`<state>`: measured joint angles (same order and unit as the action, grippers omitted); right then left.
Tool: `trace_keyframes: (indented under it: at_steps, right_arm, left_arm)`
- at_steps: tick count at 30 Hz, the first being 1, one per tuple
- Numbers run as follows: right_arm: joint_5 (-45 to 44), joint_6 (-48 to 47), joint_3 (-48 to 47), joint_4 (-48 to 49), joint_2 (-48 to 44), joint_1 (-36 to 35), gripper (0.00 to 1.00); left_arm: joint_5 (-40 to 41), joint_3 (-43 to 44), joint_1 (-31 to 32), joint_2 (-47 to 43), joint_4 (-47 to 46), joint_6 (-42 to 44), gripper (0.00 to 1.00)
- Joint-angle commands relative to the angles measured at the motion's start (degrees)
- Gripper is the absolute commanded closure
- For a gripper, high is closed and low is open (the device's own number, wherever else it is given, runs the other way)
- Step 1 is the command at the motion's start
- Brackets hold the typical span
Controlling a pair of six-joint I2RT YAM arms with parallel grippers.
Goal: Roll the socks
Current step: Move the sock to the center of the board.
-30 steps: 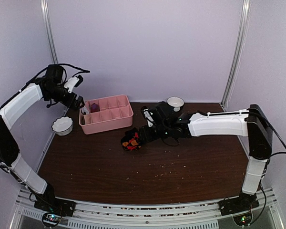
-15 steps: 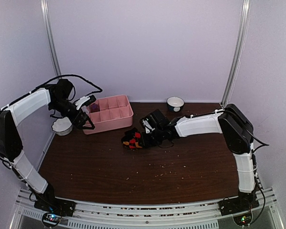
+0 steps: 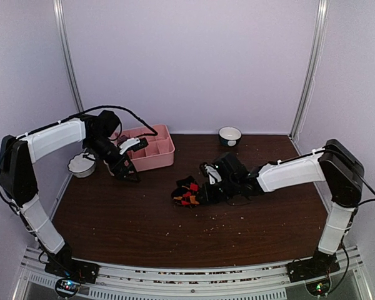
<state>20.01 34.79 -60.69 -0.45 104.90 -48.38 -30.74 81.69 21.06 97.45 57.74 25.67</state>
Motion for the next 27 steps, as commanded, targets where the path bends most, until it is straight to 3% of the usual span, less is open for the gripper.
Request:
trace_keyframes:
  at_steps: [1, 7, 17, 27]
  right_arm:
    - [1.66, 1.54, 9.42, 3.13, -5.71, -1.46, 1.0]
    - [1.54, 3.2, 18.26, 4.05, -12.07, -1.93, 1.0]
    - [-0.45, -0.71, 18.63, -3.38, -13.4, -2.77, 1.0]
    - [-0.14, 0.28, 20.59, 1.55, -12.17, -4.62, 1.0]
  left_arm:
    - [0.78, 3.04, 3.36, 3.71, 0.11, 1.77, 0.08]
    - [4.36, 8.46, 9.37, 9.99, -0.17, 3.74, 0.11]
    - [2.37, 22.84, 15.76, 24.05, -3.0, 3.6, 0.18]
    - [-0.46, 30.85, 20.0, 35.14, -6.89, -1.47, 0.36]
